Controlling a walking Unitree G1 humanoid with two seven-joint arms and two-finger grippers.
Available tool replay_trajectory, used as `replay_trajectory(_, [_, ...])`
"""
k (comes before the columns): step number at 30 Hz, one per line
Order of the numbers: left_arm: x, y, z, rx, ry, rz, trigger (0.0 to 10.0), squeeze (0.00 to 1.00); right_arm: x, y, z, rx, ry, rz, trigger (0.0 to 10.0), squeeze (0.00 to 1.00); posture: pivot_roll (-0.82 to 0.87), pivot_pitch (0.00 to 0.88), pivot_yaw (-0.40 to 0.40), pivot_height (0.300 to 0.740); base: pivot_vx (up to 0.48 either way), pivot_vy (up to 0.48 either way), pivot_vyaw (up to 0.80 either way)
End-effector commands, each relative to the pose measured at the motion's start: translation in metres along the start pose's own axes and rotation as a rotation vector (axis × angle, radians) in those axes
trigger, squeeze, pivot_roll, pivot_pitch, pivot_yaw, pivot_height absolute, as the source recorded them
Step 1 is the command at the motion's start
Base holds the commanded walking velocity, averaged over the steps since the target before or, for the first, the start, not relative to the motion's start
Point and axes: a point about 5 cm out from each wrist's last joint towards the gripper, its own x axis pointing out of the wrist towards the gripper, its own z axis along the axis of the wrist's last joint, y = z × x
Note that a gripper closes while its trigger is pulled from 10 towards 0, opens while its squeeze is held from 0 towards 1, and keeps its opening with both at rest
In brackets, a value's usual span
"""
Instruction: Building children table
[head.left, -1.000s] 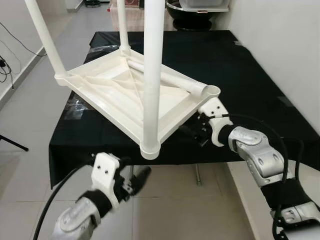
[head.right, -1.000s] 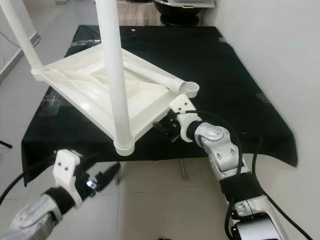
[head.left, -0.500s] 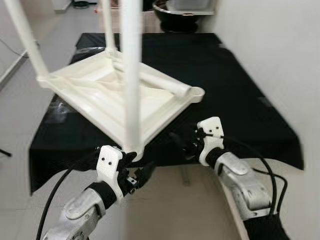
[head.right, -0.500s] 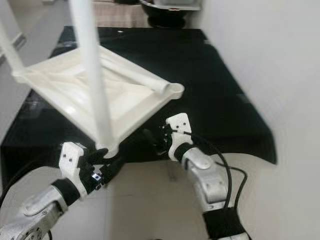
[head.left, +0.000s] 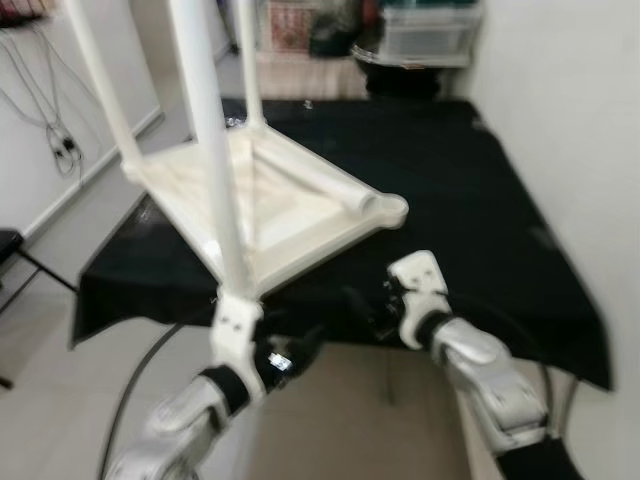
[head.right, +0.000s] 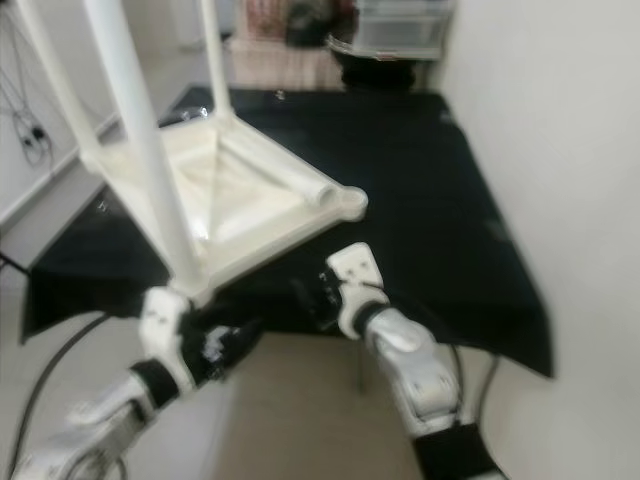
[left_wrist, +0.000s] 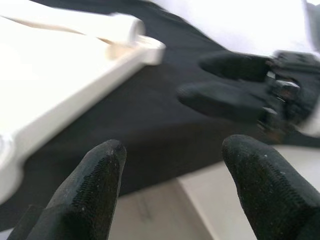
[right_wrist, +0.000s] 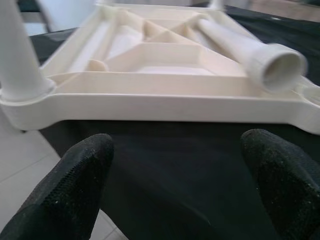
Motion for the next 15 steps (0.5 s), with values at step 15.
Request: replay_trajectory(15, [0.008,0.01,-0.006,0.06,0.062,0.047,10.0,0.0,0.005,0.01,-0.005,-0.038,0.011,0.057,10.0,0.0,0.0,0.059,-0.035,0.74,0.182,0.0,0.36])
